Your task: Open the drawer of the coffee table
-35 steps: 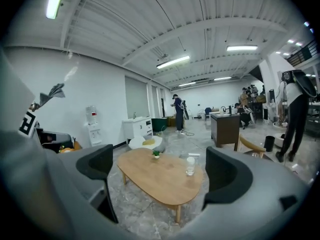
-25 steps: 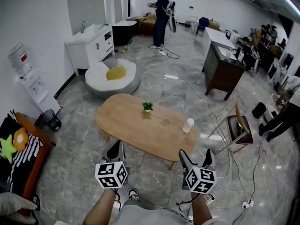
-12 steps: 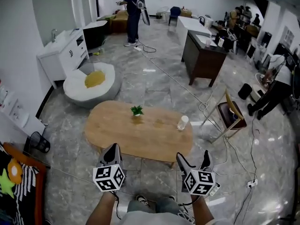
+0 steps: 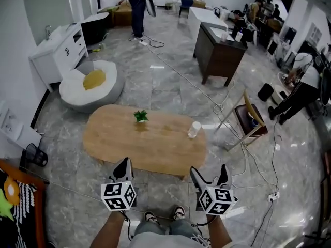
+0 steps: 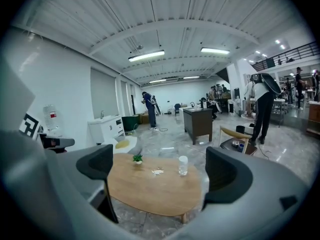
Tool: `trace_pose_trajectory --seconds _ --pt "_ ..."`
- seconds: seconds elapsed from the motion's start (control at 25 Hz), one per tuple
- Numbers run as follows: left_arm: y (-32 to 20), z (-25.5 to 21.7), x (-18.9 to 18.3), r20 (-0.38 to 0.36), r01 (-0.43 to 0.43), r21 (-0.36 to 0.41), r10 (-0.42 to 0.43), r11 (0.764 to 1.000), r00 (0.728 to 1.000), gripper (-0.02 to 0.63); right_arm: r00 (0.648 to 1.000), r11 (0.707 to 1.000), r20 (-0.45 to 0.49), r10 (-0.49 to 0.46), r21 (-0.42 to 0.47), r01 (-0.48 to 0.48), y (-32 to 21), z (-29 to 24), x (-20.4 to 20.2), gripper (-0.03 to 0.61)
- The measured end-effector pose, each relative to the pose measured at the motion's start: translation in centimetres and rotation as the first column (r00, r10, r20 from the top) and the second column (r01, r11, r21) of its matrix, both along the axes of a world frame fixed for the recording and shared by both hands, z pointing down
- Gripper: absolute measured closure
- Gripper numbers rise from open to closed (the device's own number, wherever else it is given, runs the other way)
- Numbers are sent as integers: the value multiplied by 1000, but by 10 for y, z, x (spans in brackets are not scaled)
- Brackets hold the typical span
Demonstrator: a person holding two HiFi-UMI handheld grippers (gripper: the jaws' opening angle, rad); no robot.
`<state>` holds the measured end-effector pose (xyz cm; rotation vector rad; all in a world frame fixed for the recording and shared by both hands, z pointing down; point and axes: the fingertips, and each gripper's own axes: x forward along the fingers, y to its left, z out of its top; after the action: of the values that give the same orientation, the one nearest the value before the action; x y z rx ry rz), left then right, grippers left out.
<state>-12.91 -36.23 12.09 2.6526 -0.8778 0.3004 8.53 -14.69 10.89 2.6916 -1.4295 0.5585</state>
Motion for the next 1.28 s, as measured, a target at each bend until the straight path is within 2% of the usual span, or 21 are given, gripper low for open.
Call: trace_pose_trajectory --seconds 0.24,0.36,0.52,0.68,0.96,1.12,1.28 --pt "27 45 33 81 -56 -46 60 997 995 623 997 999 79 13 -44 -9 26 51 24 -5" --pt "24 75 52 125 -81 -61 88 995 988 623 993 999 114 8 -53 -2 21 83 41 -3" --pt "32 139 69 191 -88 -111 108 990 976 623 984 996 178 -7 -87 23 23 149 53 -2" --pt "51 213 67 259 -77 -165 118 983 959 623 967 992 255 -24 -115 55 38 225 44 3" --pt "57 319 72 298 -36 -193 93 980 950 623 941 989 336 -34 -124 81 43 341 41 5" --pt "69 344 76 309 -27 -207 91 978 947 623 932 986 358 -53 -131 107 50 375 43 12" --pt "81 357 77 323 -41 -224 114 974 939 623 928 973 355 -115 -149 177 49 399 43 15"
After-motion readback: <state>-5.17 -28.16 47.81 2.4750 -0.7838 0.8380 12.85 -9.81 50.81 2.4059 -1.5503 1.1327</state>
